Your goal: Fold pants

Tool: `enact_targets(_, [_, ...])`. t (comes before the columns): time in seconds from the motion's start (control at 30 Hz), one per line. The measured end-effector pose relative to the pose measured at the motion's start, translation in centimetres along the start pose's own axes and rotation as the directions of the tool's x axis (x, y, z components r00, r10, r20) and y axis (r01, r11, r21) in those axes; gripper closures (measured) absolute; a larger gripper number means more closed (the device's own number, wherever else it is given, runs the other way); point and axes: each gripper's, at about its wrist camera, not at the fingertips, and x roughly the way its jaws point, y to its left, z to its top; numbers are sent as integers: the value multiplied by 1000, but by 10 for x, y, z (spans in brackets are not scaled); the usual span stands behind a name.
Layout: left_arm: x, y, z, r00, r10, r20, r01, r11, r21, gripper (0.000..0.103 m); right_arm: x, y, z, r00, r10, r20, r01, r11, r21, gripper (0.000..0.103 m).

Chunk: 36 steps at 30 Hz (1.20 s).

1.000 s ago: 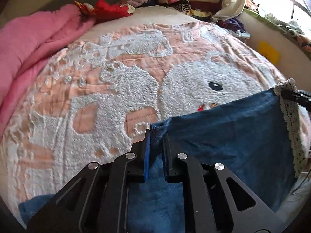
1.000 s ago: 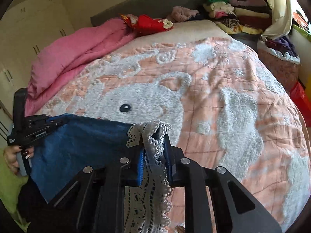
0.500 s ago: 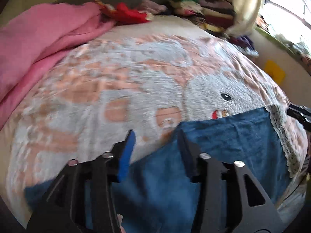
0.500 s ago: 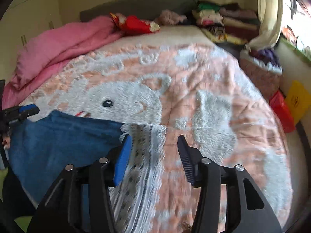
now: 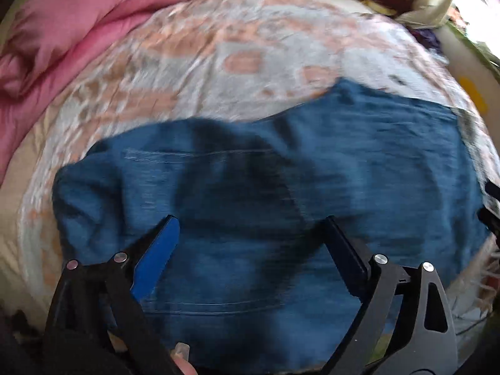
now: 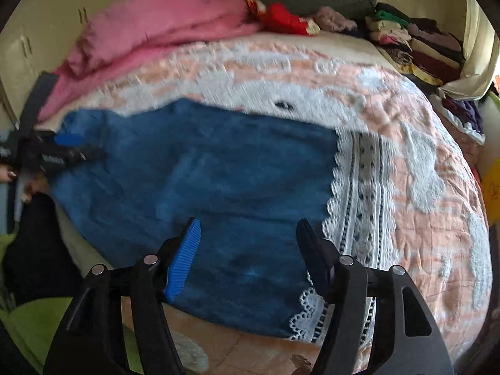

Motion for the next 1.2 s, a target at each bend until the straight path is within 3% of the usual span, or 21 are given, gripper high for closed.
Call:
enact_targets(0.07, [2, 14, -1, 999, -48, -10, 47, 998, -51, 16, 8, -10, -8, 995, -77, -68, 78, 997, 18, 41])
enact_targets(0.13, [1, 20, -2, 997, -77, -6, 77, 994, -71, 16, 11, -26, -16, 991, -98, -94, 104, 992, 67, 42])
enact_targets(0.2, [3, 20, -3, 997, -80, -11, 79, 995, -69, 15, 6, -38, -24, 996, -43, -73, 52, 990, 132, 42])
enact_targets(0.33, [1, 15, -3, 998, -70, -3, 70, 996, -57, 12, 6, -32, -24, 996, -59, -71, 67, 992, 110, 41])
enact_targets(0.4, [-13, 14, -4, 996, -82, 44, 84, 995, -52, 12, -4, -36, -23, 999, -35, -42, 41, 989, 140, 41])
enact_targets(0.53, [-41, -3, -11, 988, -112, 105, 109, 994, 27, 12, -34, -39, -26, 999, -16, 38, 10, 986, 168, 41])
enact_targets(0.7, [-63, -40, -19, 979, -152, 138, 132, 980, 146, 12, -54, -29, -33, 998, -7, 69, -4, 988, 157, 41])
enact_targets(0.9, [-50, -75, -34, 982, -168, 87, 144, 963, 228, 12, -51, -8, -35, 997, 31, 69, -40, 992, 122, 41])
enact_targets(1.0, [-37, -91, -43, 989, -142, 47, 125, 957, 263, 12, -43, 1, -37, 997, 46, 55, -52, 993, 109, 41])
enact_targets(1.2, [-12, -99, -53, 994, -98, -39, 105, 951, 291, 10, -19, 0, -50, 999, 23, -45, -18, 994, 112, 41])
